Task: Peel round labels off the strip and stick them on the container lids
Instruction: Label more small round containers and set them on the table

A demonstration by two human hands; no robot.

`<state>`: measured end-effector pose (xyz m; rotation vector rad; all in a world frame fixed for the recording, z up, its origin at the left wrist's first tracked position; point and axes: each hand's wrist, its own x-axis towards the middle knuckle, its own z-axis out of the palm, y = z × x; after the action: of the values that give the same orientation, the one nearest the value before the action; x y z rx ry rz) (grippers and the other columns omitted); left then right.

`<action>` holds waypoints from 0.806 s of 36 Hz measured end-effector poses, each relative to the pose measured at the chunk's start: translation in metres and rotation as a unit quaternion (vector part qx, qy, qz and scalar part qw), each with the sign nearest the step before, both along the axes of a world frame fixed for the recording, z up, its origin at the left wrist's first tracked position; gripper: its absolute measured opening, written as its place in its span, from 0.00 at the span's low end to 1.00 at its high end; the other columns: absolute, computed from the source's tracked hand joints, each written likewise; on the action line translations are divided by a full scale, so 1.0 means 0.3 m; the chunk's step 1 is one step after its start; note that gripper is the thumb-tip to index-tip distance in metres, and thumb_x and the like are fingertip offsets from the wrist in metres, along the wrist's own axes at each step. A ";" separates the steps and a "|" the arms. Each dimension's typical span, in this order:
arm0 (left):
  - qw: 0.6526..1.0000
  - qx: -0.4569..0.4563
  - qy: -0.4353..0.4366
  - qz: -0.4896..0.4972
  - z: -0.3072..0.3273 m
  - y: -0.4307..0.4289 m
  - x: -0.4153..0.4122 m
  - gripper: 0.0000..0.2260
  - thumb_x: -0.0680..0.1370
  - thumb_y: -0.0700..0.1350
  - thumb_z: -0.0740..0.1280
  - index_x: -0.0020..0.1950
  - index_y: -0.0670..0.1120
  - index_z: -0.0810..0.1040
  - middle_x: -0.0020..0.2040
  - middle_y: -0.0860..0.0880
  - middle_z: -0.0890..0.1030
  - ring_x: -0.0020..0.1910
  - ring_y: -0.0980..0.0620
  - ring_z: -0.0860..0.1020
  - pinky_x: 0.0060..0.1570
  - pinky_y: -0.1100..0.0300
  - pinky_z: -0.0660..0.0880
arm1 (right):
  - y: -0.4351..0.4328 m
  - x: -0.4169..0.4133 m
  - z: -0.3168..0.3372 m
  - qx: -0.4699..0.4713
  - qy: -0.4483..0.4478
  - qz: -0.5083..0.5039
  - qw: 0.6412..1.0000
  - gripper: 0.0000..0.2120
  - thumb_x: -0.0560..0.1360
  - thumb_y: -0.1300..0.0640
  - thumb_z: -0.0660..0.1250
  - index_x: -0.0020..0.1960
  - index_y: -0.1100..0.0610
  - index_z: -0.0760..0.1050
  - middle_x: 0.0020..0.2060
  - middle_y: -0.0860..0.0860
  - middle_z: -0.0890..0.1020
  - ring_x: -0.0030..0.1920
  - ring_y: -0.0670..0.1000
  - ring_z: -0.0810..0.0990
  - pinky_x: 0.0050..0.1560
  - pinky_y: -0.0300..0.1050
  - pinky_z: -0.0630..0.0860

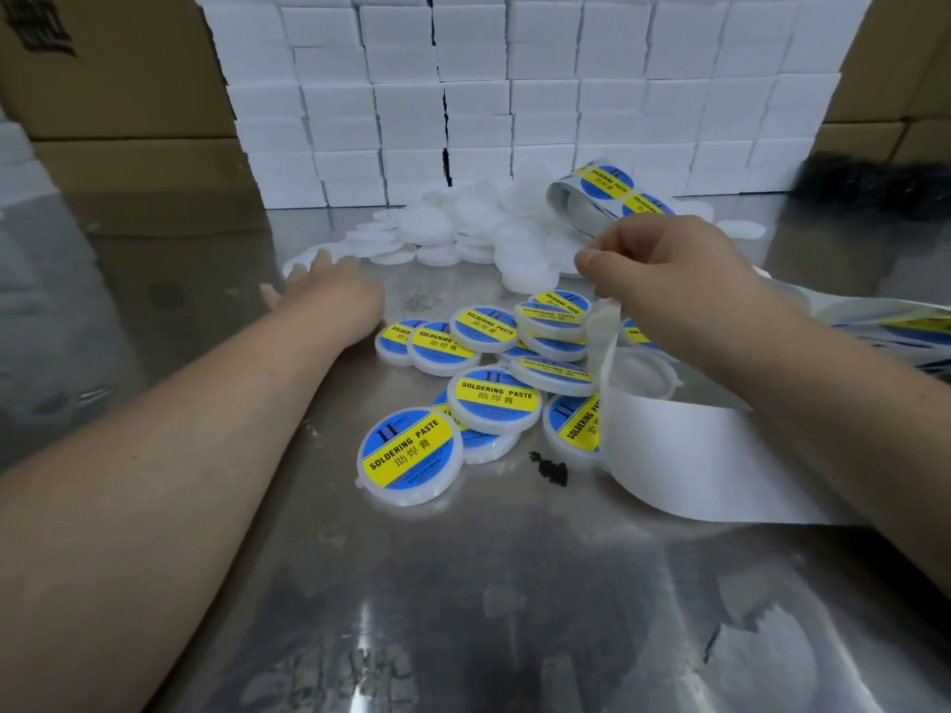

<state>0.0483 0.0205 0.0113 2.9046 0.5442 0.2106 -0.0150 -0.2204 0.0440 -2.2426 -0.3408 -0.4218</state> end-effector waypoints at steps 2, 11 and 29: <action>0.996 -0.017 -0.039 -0.074 -0.009 -0.013 0.004 0.17 0.80 0.43 0.53 0.69 0.45 0.66 0.71 0.45 0.62 0.71 0.46 0.59 0.69 0.46 0.56 | 0.002 0.001 -0.001 0.000 -0.002 0.000 1.000 0.07 0.73 0.51 0.63 0.35 0.48 0.74 0.31 0.43 0.77 0.32 0.42 0.74 0.41 0.43 0.72; 0.944 -0.135 -0.102 -0.284 0.042 -0.125 -0.018 0.20 0.81 0.38 0.49 0.72 0.49 0.64 0.74 0.51 0.61 0.72 0.54 0.60 0.63 0.71 0.54 | -0.008 0.018 0.003 -0.011 -0.016 -0.008 1.000 0.18 0.69 0.65 0.60 0.52 0.45 0.73 0.40 0.40 0.74 0.35 0.42 0.71 0.37 0.39 0.69; 0.961 0.024 -0.007 -0.274 0.087 -0.322 0.144 0.19 0.78 0.45 0.61 0.69 0.47 0.68 0.67 0.46 0.71 0.56 0.49 0.73 0.52 0.60 0.67 | -0.023 0.033 0.015 0.095 0.005 -0.073 0.993 0.26 0.69 0.61 0.69 0.65 0.51 0.67 0.48 0.44 0.74 0.44 0.45 0.75 0.38 0.38 0.70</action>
<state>0.0916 -0.0761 0.0374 2.9571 -0.2810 0.1621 -0.0049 -0.2273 0.0486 -2.0898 -0.1251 -0.4997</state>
